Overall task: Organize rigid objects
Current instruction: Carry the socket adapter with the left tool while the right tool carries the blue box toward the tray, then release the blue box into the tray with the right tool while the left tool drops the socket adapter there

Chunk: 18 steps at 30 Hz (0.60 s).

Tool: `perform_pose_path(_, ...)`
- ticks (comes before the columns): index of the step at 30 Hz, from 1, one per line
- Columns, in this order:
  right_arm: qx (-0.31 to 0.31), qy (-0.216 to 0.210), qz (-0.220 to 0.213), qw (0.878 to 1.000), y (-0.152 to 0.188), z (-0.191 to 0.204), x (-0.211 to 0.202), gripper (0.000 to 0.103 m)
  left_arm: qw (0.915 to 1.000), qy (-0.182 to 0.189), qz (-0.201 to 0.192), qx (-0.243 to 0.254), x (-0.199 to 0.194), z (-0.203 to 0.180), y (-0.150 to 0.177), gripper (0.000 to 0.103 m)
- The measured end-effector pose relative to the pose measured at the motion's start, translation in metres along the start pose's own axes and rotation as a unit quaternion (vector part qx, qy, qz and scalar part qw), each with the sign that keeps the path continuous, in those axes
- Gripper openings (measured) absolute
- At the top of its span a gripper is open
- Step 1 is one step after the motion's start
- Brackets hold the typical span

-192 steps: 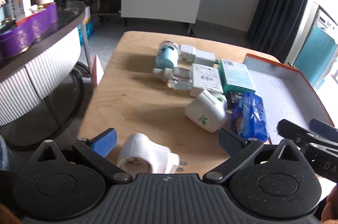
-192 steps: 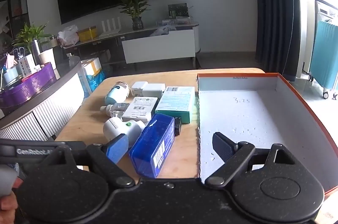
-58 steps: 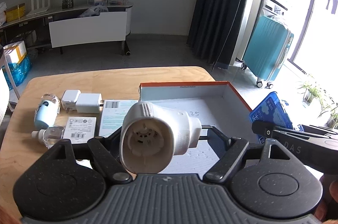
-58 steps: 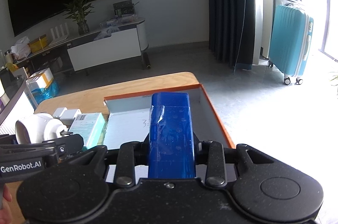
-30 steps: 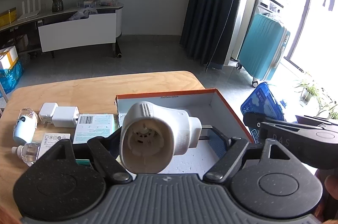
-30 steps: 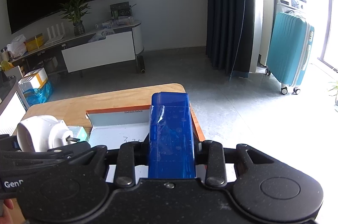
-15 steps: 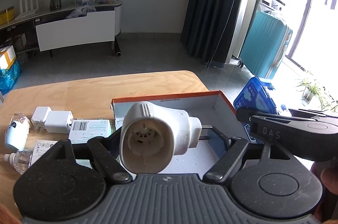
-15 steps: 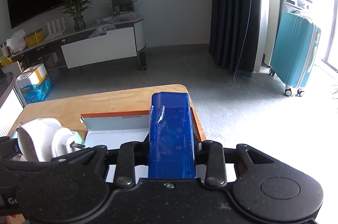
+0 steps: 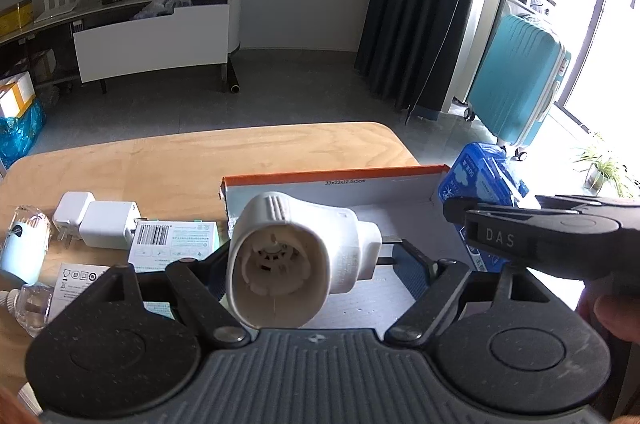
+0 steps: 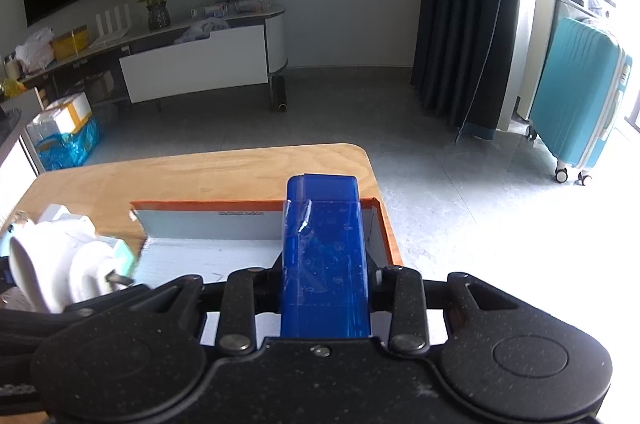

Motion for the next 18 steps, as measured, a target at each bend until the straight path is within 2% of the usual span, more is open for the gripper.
perform_pose_path(2, -0.007, 0.003, -0.002, 1.0, -0.002, -0.002, 0.007, 0.042, 1.0, -0.002, 0.003, -0.002, 0.004, 0.0, 0.0, 0.083)
perform_pose_path(4, -0.018, 0.013, -0.017, 1.0, -0.007, -0.003, 0.007, 0.069, 1.0, -0.002, 0.006, -0.002, 0.007, -0.001, 0.0, 0.083)
perform_pose_path(5, -0.017, 0.014, -0.026, 0.999, -0.009, -0.006, 0.004, 0.073, 1.0, -0.001, 0.007, -0.001, 0.008, -0.001, -0.001, 0.083)
perform_pose_path(9, 0.01, 0.01, -0.052, 0.999, -0.012, -0.018, -0.012, 0.073, 1.0, 0.0, 0.009, 0.003, 0.014, -0.003, -0.002, 0.083)
perform_pose_path(14, 0.032, 0.033, -0.082, 0.996, -0.012, -0.032, -0.037, 0.077, 0.9999, 0.009, 0.009, 0.002, 0.023, -0.01, -0.006, 0.083)
perform_pose_path(18, 0.038, 0.037, -0.094, 0.994, -0.009, -0.035, -0.051, 0.077, 0.9992, 0.038, 0.013, 0.003, 0.027, -0.02, -0.009, 0.086)
Point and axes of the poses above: each gripper's, at about its wrist camera, not at the fingertips, and x roughly the way its jaws point, z to its left, y to its underside, the point moved 3 cm from there along x, roughly the way its jaws point, and after that the axes turned 3 degrees about -x, right-handed, at the moved point
